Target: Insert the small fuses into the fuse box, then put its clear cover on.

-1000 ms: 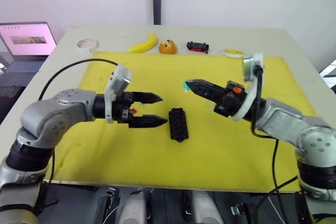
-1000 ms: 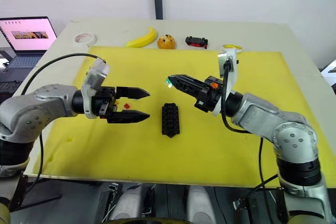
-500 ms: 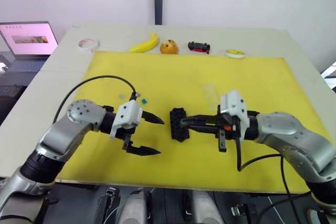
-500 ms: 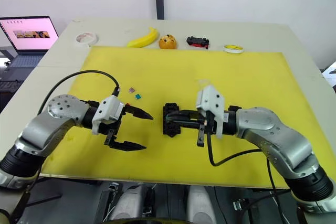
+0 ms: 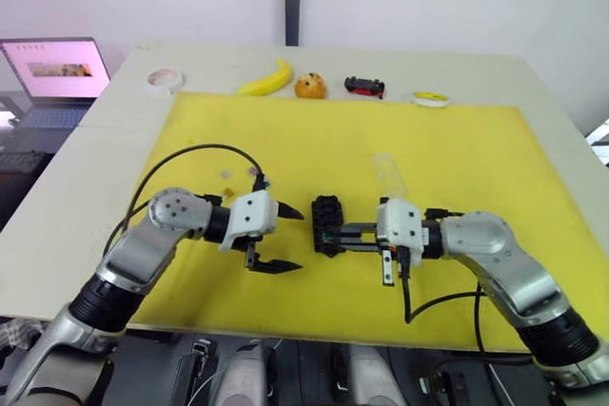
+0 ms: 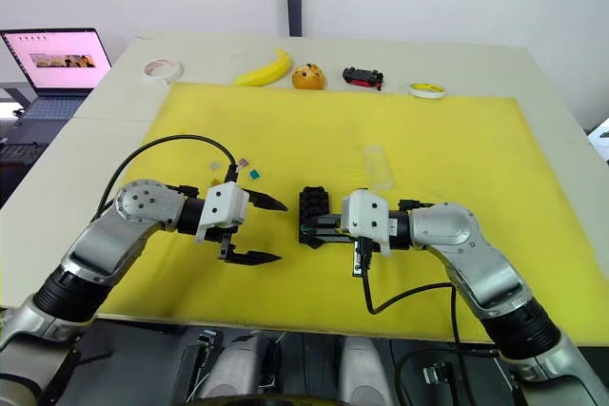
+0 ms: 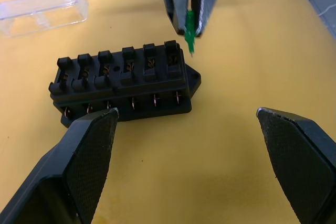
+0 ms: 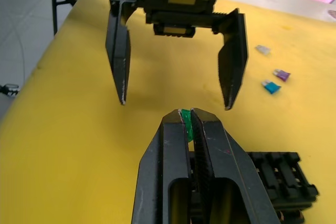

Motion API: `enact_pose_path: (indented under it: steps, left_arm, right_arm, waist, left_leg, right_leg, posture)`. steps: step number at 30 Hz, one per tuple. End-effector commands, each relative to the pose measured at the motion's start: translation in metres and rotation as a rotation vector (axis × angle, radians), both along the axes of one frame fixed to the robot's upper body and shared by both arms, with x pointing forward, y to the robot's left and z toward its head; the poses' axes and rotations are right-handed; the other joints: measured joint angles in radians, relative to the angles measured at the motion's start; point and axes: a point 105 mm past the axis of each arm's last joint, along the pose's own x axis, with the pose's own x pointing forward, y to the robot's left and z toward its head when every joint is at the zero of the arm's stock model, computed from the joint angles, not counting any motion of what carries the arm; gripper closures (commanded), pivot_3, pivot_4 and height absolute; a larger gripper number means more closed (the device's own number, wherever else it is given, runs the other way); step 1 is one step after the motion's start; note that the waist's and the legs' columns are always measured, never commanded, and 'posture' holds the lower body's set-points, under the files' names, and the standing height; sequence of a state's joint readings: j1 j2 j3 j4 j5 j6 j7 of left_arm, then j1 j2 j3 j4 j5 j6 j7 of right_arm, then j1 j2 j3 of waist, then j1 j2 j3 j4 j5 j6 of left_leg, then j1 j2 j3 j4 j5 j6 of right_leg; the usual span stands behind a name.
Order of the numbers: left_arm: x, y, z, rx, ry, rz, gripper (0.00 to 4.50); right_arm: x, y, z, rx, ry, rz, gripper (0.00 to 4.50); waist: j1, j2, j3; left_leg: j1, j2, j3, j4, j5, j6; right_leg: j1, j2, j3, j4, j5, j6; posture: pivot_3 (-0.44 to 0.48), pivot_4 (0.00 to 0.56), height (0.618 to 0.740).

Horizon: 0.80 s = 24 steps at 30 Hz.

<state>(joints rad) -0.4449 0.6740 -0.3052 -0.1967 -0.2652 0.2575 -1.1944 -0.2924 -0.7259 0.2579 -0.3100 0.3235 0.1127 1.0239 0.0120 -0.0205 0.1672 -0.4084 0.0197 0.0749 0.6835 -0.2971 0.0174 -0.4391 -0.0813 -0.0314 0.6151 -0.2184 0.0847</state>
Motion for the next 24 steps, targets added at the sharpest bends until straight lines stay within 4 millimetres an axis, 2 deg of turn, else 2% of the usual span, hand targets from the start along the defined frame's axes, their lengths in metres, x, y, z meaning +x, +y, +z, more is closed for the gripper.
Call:
enact_pose_path:
  steps: [1, 5, 13, 17, 24]
  left_arm:
    - [-0.001, -0.001, 0.009, -0.026, -0.022, 0.002, 0.06]
    - [-0.003, -0.002, 0.007, -0.023, -0.008, 0.0, 0.06]
    - [-0.003, -0.003, 0.006, -0.025, -0.004, -0.012, 0.06]
    - [-0.002, -0.006, 0.007, -0.03, -0.007, -0.017, 0.06]
    - [0.002, -0.006, 0.008, -0.032, -0.023, -0.012, 0.06]
  right_arm:
    - [0.002, 0.0, 0.006, -0.007, -0.063, 0.021, 4.5]
    - [0.006, -0.002, 0.005, -0.011, -0.077, 0.018, 4.5]
    - [0.005, -0.004, 0.018, 0.012, -0.067, 0.015, 4.5]
    - [0.012, -0.006, 0.011, -0.001, -0.082, -0.006, 4.5]
    - [0.01, -0.006, 0.004, -0.014, -0.07, 0.007, 4.5]
  waist:
    - [0.001, 0.0, 0.0]
    - [0.0, 0.0, 0.0]
    - [0.0, 0.0, 0.0]
    - [0.001, 0.0, 0.0]
    - [0.0, 0.0, 0.0]
  left_leg:
    - [0.0, 0.0, 0.0, 0.0, 0.0, 0.0]
    - [0.0, 0.0, 0.0, 0.0, 0.0, 0.0]
    - [0.001, 0.0, 0.0, 0.0, 0.0, 0.0]
    - [0.001, 0.0, 0.001, 0.0, 0.0, 0.0]
    - [0.001, -0.001, 0.001, 0.0, 0.0, 0.0]
  right_leg:
    - [0.0, 0.0, 0.0, 0.0, 0.0, 0.0]
    - [0.0, 0.0, 0.0, 0.0, 0.0, 0.0]
    - [0.0, 0.0, 0.0, 0.001, 0.0, 0.0]
    - [0.001, 0.0, 0.0, 0.001, 0.0, 0.0]
    - [0.001, 0.0, 0.0, 0.002, 0.0, 0.0]
  posture:
    - [0.0, 0.15, 0.74]
    - [0.0, 0.15, 0.74]
    - [0.0, 0.15, 0.74]
    - [0.0, 0.15, 0.74]
    - [0.0, 0.15, 0.74]
